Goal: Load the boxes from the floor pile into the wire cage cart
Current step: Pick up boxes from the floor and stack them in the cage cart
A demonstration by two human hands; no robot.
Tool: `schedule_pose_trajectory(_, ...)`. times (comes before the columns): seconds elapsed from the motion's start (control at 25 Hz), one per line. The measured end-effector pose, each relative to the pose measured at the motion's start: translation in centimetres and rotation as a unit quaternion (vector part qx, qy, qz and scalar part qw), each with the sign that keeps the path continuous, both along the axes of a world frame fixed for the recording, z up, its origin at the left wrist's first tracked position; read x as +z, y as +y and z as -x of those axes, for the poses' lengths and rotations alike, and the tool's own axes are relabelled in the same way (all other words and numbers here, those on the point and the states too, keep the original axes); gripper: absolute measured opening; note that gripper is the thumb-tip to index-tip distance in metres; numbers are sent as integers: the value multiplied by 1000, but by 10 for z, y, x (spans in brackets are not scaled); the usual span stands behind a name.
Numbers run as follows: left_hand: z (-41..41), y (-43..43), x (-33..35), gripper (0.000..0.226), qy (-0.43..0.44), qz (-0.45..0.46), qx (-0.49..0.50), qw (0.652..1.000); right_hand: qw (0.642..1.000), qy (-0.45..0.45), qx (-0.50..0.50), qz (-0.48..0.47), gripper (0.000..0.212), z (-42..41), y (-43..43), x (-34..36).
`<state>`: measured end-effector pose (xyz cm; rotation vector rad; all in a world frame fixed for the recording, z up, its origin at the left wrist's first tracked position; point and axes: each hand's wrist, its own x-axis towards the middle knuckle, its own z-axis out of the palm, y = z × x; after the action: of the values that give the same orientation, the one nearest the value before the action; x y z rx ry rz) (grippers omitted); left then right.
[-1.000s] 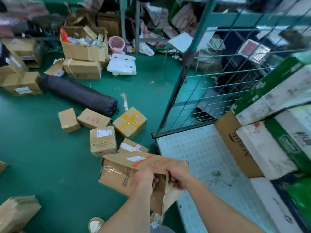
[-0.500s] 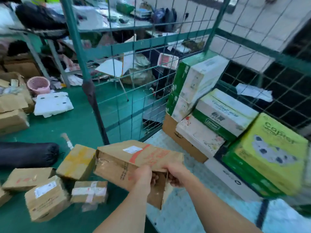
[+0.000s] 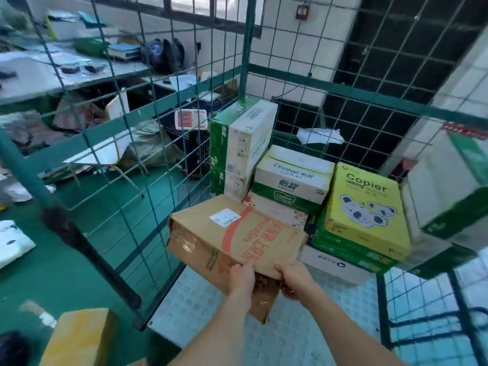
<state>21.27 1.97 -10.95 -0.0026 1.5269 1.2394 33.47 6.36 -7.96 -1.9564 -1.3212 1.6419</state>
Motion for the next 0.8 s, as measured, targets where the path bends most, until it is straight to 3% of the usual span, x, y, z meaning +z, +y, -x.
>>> schedule_pose_trajectory(0.08, 7, 8, 16, 17, -9, -26, -51, 998, 999, 5, -42, -19, 19, -1, 5, 9)
schedule_pose_trajectory(0.36, 4, 52, 46, 18, 36, -80, -188, 978, 981, 37, -167, -92, 30, -20, 22, 32)
schedule_pose_trajectory(0.52, -12, 79, 61, 20, 50, -112, -255, 959, 964, 19, -228, -132, 26, -60, 44, 41)
schedule_pose_trajectory(0.64, -25, 98, 69, 22, 66, -125, -295, 945, 950, 17, -277, -145, 38, -110, 68, 41)
schedule_pose_trajectory(0.8, -45, 141, 75, 22, 120, -156, -311, 930, 950, 37, -281, -129, 25, -167, 110, 49)
